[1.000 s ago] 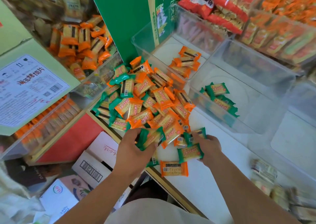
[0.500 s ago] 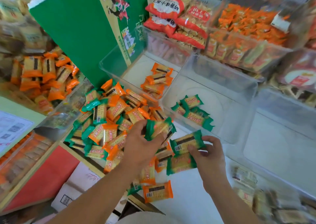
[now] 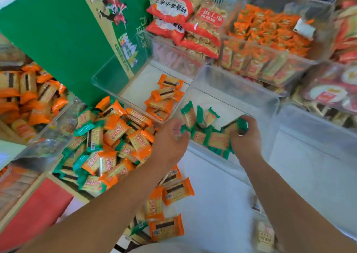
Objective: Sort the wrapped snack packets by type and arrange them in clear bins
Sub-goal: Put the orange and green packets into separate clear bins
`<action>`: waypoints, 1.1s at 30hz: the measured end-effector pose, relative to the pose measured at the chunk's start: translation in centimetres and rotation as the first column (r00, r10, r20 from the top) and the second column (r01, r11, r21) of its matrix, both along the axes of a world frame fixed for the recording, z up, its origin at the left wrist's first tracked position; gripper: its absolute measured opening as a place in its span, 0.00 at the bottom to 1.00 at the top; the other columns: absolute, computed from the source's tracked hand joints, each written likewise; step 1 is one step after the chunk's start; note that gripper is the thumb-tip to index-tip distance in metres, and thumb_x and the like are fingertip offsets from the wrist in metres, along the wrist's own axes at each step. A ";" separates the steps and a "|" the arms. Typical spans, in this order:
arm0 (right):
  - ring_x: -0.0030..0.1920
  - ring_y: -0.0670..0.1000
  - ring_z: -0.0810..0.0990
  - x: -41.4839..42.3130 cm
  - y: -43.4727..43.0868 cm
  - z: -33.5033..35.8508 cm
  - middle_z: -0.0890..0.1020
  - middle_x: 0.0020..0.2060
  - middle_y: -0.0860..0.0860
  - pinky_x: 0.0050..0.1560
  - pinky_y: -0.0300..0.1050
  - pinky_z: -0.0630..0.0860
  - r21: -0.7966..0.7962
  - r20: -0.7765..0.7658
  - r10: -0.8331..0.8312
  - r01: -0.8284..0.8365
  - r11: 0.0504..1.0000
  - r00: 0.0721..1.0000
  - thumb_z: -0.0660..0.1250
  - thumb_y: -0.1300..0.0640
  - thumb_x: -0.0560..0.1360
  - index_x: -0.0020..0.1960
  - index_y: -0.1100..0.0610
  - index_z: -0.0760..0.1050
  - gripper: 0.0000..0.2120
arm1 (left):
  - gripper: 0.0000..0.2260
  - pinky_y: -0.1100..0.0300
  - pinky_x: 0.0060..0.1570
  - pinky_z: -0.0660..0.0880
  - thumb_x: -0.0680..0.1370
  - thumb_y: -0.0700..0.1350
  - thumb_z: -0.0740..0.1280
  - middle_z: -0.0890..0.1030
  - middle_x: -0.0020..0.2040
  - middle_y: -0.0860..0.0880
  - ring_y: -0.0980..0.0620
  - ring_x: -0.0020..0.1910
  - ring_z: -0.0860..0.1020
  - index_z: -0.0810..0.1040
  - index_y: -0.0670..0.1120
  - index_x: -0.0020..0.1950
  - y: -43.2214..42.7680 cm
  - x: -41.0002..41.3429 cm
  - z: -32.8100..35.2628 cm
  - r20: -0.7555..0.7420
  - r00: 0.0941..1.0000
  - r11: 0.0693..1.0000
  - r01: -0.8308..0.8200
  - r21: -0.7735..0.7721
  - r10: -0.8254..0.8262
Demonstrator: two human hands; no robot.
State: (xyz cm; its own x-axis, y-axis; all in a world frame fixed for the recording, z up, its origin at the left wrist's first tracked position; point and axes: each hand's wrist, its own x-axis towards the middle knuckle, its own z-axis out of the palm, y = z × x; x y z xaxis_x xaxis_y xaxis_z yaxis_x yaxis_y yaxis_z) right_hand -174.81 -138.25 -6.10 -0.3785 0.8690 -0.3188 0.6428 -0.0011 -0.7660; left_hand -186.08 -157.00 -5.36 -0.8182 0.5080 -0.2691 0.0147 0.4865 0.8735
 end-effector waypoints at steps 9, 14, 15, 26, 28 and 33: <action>0.54 0.47 0.79 1.1 -11.1 2.2 0.80 0.54 0.44 0.49 0.44 0.76 0.395 -0.023 0.477 -0.430 0.812 0.879 0.70 0.55 0.78 0.57 0.49 0.80 0.08 | 0.09 0.63 0.43 0.75 0.80 0.42 0.69 0.82 0.43 0.61 0.60 0.44 0.80 0.81 0.57 0.51 -17.8 5.8 -4.2 0.096 0.983 0.952 -0.124 -0.281 0.156; 0.57 0.42 0.77 6.2 -20.8 -3.3 0.76 0.59 0.37 0.53 0.42 0.76 -0.184 0.157 0.615 -0.589 0.787 0.773 0.70 0.47 0.77 0.53 0.33 0.73 0.10 | 0.18 0.58 0.49 0.75 0.77 0.45 0.72 0.80 0.51 0.56 0.57 0.50 0.79 0.78 0.48 0.67 -23.5 9.8 -7.4 0.108 0.957 0.879 -0.200 -0.432 0.270; 0.59 0.44 0.76 7.0 -21.5 -4.6 0.74 0.64 0.40 0.55 0.44 0.76 -0.229 0.222 0.614 -0.571 0.788 0.758 0.70 0.47 0.77 0.58 0.34 0.72 0.13 | 0.21 0.58 0.50 0.76 0.76 0.47 0.73 0.81 0.53 0.54 0.56 0.51 0.79 0.76 0.48 0.69 -23.7 10.2 -7.6 0.113 0.957 0.878 -0.195 -0.438 0.269; 0.47 0.43 0.80 3.5 -24.0 -7.9 0.79 0.47 0.41 0.42 0.44 0.76 -0.261 0.227 0.512 -0.455 0.852 0.829 0.75 0.44 0.72 0.60 0.43 0.71 0.21 | 0.24 0.52 0.39 0.81 0.72 0.50 0.74 0.80 0.45 0.55 0.52 0.42 0.80 0.70 0.53 0.65 -20.9 9.2 -10.0 0.133 0.964 0.830 -0.124 -0.544 0.232; 0.43 0.43 0.79 2.6 -24.5 -8.1 0.80 0.43 0.42 0.37 0.42 0.72 -0.279 0.229 0.495 -0.430 0.859 0.838 0.76 0.47 0.72 0.57 0.45 0.72 0.18 | 0.21 0.57 0.35 0.78 0.75 0.49 0.73 0.78 0.42 0.59 0.58 0.38 0.78 0.72 0.52 0.66 -21.2 9.3 -10.0 0.161 0.947 0.858 -0.170 -0.485 0.279; 0.42 0.49 0.78 3.3 -23.1 -6.7 0.80 0.39 0.47 0.38 0.42 0.72 -0.283 0.117 0.380 -0.336 0.899 0.918 0.77 0.50 0.73 0.44 0.52 0.77 0.10 | 0.20 0.58 0.50 0.76 0.76 0.46 0.73 0.79 0.58 0.53 0.52 0.54 0.76 0.75 0.51 0.67 -23.9 9.6 -10.0 -0.109 0.972 0.892 -0.233 -0.387 0.207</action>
